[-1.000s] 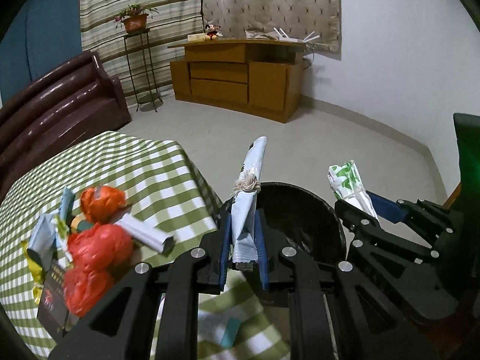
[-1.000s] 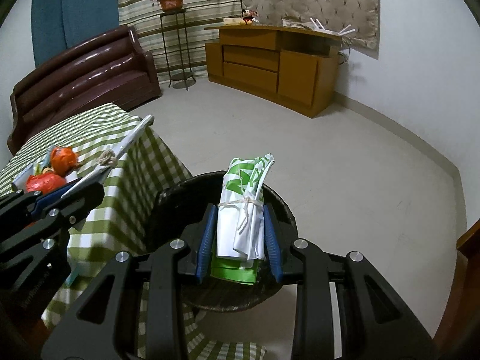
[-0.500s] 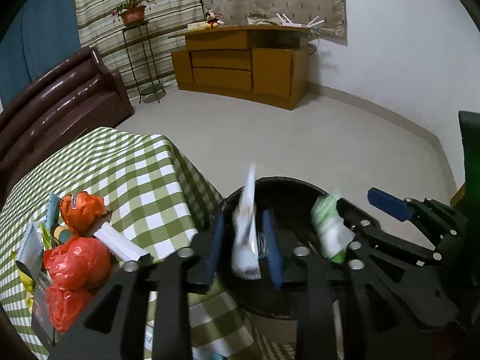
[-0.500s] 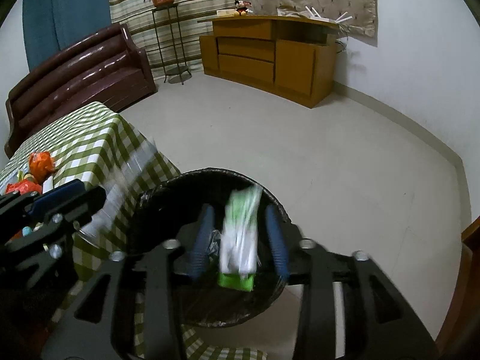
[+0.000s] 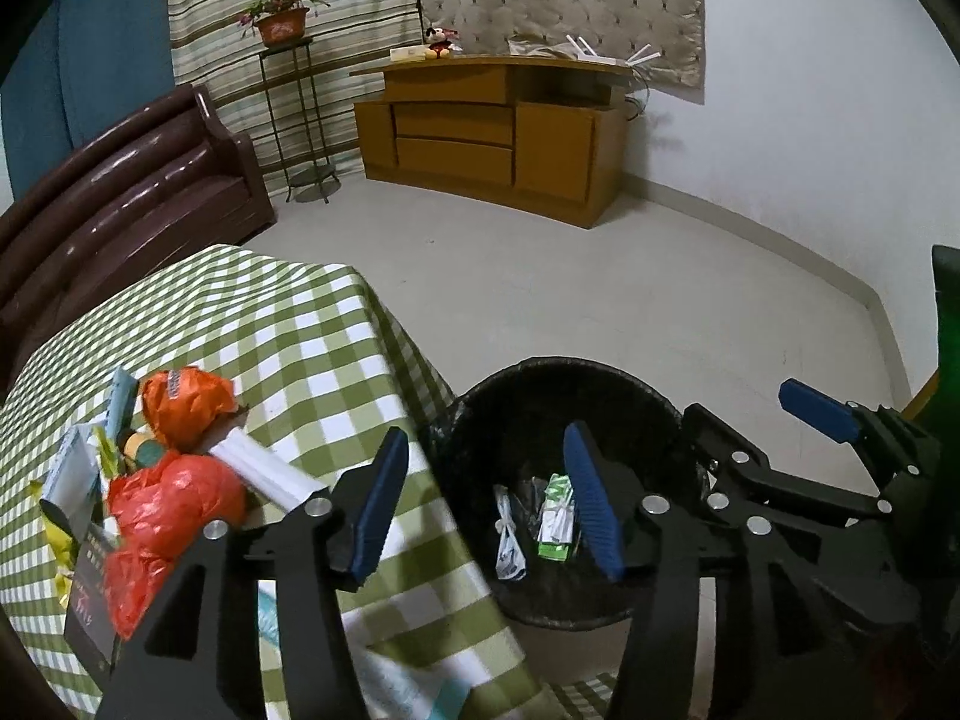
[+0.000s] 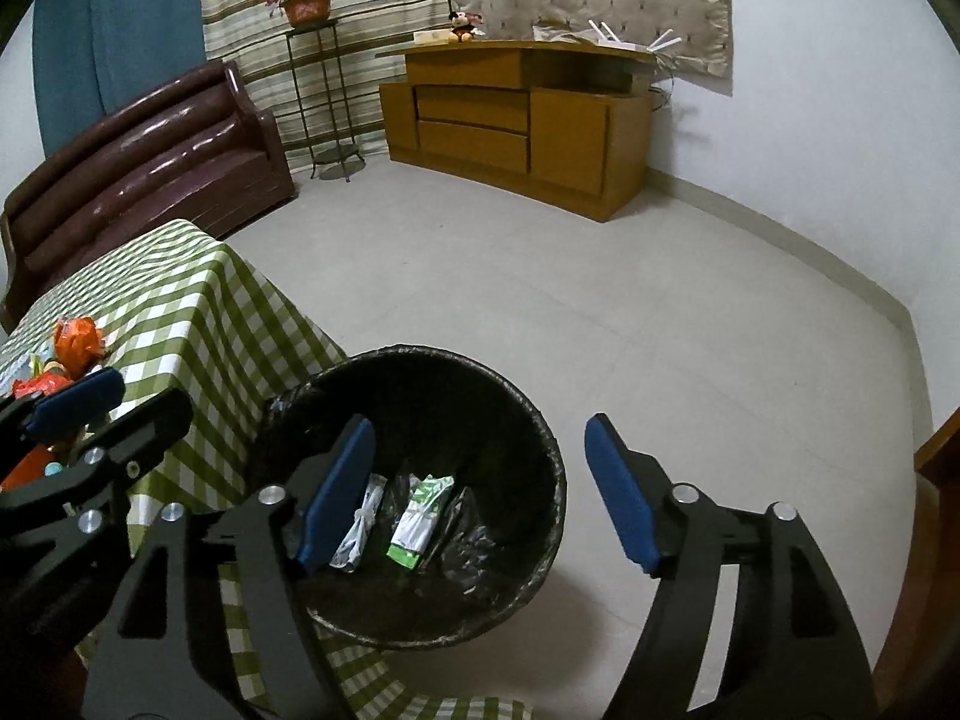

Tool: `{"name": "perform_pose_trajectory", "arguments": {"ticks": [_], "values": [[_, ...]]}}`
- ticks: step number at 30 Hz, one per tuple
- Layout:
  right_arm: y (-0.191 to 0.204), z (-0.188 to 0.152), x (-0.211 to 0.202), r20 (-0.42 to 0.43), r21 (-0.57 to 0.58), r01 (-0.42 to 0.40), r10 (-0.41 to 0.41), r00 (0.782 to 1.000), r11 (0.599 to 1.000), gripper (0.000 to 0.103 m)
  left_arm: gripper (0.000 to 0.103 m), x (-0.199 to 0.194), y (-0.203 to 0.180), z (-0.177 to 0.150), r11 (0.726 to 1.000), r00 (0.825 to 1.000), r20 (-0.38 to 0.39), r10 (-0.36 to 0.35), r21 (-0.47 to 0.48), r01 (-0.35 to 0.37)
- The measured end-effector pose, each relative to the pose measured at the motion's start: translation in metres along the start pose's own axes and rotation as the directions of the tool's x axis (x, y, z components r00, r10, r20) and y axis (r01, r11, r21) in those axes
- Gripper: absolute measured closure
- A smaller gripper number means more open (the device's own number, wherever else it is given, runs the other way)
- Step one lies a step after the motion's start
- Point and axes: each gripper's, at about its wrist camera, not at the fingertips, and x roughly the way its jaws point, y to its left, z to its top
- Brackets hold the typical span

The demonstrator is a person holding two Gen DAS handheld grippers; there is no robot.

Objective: Collect trash
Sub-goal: 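Move both tools back over the trash on the table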

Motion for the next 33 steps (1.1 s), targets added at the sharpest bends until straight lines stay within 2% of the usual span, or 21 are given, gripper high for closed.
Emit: {"name": "perform_pose_trajectory", "arguments": {"ticks": [6,15,28,33], "values": [[0.011,0.001,-0.012,0.012,-0.007,0.001,-0.001,1.0,1.0,0.031,0.044,-0.015,0.024,-0.008,0.999,1.0,-0.002,0.017,-0.039,-0.018],[0.054,0.0,-0.03,0.015,-0.069,-0.054,0.055,0.998,0.996,0.031,0.038,-0.051,0.071,-0.028,0.991,0.995,0.017,0.102,-0.093,-0.1],[0.147,0.002,-0.051,0.001,-0.174,-0.19,0.194,0.981,0.966,0.031,0.035,-0.088,0.155,-0.067,0.946,0.968,-0.001,0.252,-0.212,-0.246],[0.186,0.001,-0.055,-0.009,-0.211,-0.225,0.228,0.974,0.951,0.031,0.035,-0.094,0.188,-0.08,0.926,0.959,-0.02,0.282,-0.256,-0.277]]}}
